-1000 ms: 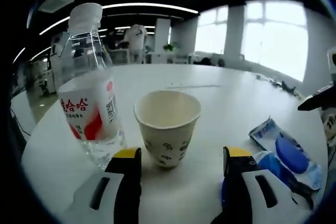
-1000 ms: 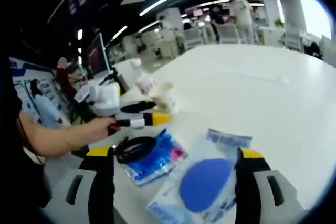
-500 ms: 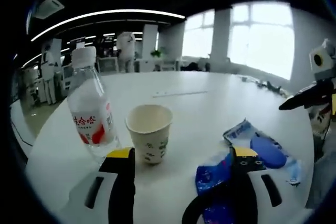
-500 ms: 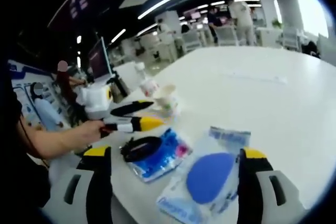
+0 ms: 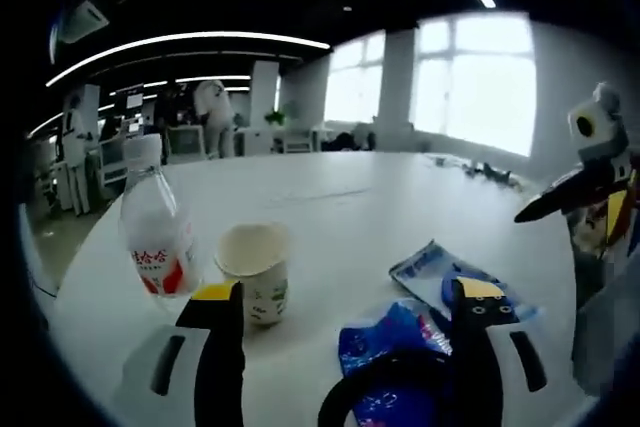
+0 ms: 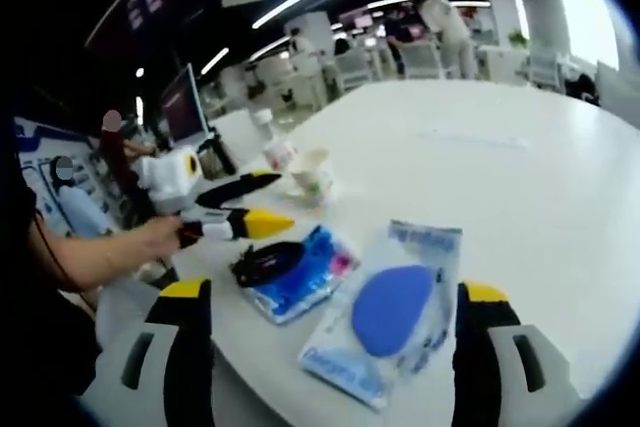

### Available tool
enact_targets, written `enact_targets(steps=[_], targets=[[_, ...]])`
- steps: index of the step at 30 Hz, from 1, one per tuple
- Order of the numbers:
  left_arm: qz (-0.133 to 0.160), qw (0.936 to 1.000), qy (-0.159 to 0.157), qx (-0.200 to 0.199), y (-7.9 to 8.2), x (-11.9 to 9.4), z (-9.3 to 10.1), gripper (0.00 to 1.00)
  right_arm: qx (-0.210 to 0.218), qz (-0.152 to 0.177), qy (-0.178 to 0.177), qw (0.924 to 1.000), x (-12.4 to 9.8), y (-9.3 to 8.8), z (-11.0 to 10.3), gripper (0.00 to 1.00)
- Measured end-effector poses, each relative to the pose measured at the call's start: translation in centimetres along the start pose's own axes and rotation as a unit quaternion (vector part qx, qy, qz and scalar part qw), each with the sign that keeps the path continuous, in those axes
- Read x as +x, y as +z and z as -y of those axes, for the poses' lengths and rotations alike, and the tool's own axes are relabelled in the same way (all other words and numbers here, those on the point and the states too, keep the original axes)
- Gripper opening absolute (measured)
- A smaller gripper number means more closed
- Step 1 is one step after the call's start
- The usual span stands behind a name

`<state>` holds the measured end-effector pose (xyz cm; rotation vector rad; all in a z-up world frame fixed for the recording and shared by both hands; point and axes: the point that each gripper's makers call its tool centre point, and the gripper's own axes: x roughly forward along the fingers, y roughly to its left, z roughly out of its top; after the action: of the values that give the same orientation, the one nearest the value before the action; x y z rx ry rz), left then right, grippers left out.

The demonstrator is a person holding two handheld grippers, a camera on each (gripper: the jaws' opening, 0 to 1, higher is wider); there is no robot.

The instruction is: Arrange the tabletop items into an orderly group along one side of the table until the central work area is clear of visible clutter.

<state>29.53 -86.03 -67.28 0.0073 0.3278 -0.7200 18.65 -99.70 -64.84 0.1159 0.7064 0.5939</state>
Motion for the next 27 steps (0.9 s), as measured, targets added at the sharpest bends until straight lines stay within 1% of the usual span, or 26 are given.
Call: enact_targets(steps=[5,7,8,9,10,12,16,18,20,24,27], targets=[[0.008,0.9997,-0.022,0.007,0.6,0.1,1.3,0.92,-0.001,-0.009,-0.011,0.9999,-0.4,-0.8,0.0,0.99],[0.006,0.9994,-0.032,0.012,0.6,0.3,1.9,0.93,0.005,-0.008,-0.017,0.9998,-0.6,-1.1,0.0,0.99],[0.003,0.9988,-0.048,0.007,0.5,0.4,2.6,0.94,0.009,-0.005,-0.018,0.9998,-0.8,-1.1,0.0,0.99],[-0.002,0.9984,-0.056,0.002,0.3,0.5,3.0,0.95,0.011,-0.006,-0.019,0.9998,-0.9,-1.2,-0.1,0.99],[-0.004,0.9983,-0.057,0.004,0.3,0.6,3.2,0.95,0.012,-0.007,-0.02,0.9997,-1.0,-1.4,-0.1,0.98],[-0.01,0.9975,-0.067,0.021,0.1,0.7,3.9,0.96,0.013,-0.009,-0.031,0.9994,-1.2,-1.7,0.1,0.98],[-0.012,0.996,-0.085,0.025,0.3,1.2,5.0,0.95,0.002,-0.015,-0.052,0.9985,-1.8,-2.4,0.6,0.98],[-0.012,0.9956,-0.086,0.035,0.4,1.5,5.2,0.94,0.011,-0.015,-0.058,0.9982,-2.1,-2.8,0.7,0.97],[-0.013,0.9953,-0.088,0.037,0.6,1.8,5.4,0.92,0.02,-0.013,-0.061,0.9978,-2.3,-3.1,0.8,0.97],[-0.01,0.994,-0.101,0.041,1.0,2.5,6.1,0.92,0.038,-0.01,-0.072,0.9966,-2.7,-3.7,0.9,0.96],[-0.014,0.9932,-0.106,0.046,0.9,3.0,6.4,0.91,0.052,-0.009,-0.074,0.9959,-2.8,-4.1,0.9,0.95]])
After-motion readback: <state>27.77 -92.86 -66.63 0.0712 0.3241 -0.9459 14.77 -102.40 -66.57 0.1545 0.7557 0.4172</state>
